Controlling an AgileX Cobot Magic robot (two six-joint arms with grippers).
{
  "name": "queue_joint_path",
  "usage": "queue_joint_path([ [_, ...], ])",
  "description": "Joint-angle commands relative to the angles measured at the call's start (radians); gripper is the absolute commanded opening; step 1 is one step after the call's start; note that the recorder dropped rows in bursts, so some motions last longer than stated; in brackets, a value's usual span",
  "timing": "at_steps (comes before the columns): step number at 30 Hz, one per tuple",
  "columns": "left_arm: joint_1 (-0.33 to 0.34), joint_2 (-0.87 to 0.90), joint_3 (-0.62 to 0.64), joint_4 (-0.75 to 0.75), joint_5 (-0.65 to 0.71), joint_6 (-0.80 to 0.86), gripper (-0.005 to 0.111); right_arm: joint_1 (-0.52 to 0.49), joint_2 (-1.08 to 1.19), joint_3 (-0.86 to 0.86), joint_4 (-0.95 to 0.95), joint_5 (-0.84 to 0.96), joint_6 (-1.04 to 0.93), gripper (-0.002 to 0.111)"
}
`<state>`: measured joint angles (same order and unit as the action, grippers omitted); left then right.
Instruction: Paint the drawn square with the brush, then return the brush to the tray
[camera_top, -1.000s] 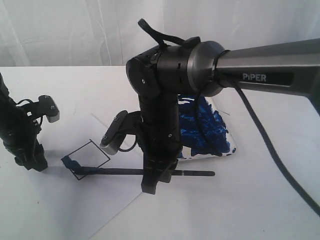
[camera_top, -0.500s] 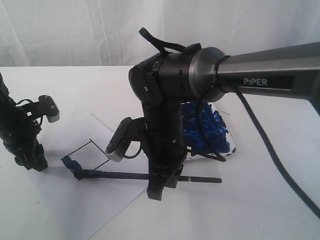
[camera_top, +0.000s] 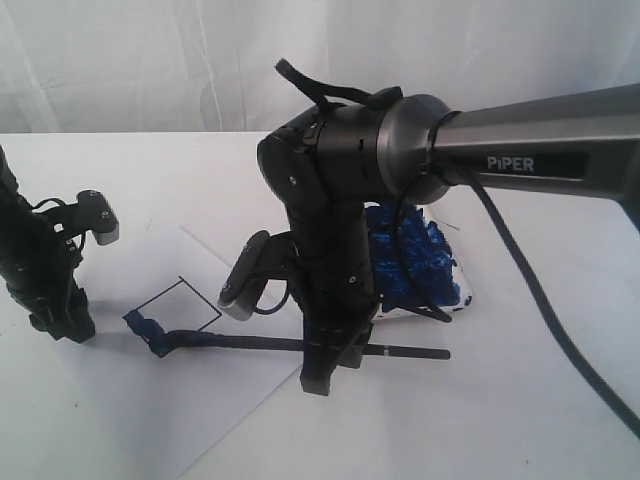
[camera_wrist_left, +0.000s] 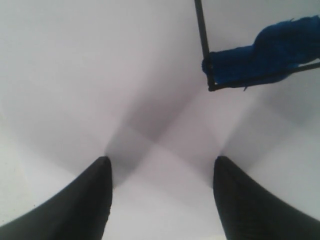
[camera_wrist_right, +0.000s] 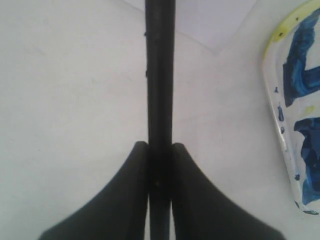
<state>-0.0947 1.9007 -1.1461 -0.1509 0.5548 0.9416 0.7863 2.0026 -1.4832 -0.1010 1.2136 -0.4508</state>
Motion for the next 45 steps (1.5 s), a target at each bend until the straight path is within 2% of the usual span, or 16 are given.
queue_joint_path([
  [1,0.002,0.032,0.018,0.003,0.02,-0.005,0.064,0.0,-0.015,0.006,-0.012,0.007,0.01,0.0],
  [14,0.002,0.032,0.018,0.003,0.02,-0.005,0.064,0.0,-0.09,0.006,-0.015,0.007,0.01,0.0],
  [25,0.002,0.032,0.018,0.003,0.02,-0.005,0.064,-0.007,-0.09,-0.033,-0.092,-0.085,0.09,0.0],
  [45,0.002,0.032,0.018,0.003,0.022,-0.005,0.064,-0.014,0.016,-0.125,-0.144,-0.09,0.099,0.0],
])
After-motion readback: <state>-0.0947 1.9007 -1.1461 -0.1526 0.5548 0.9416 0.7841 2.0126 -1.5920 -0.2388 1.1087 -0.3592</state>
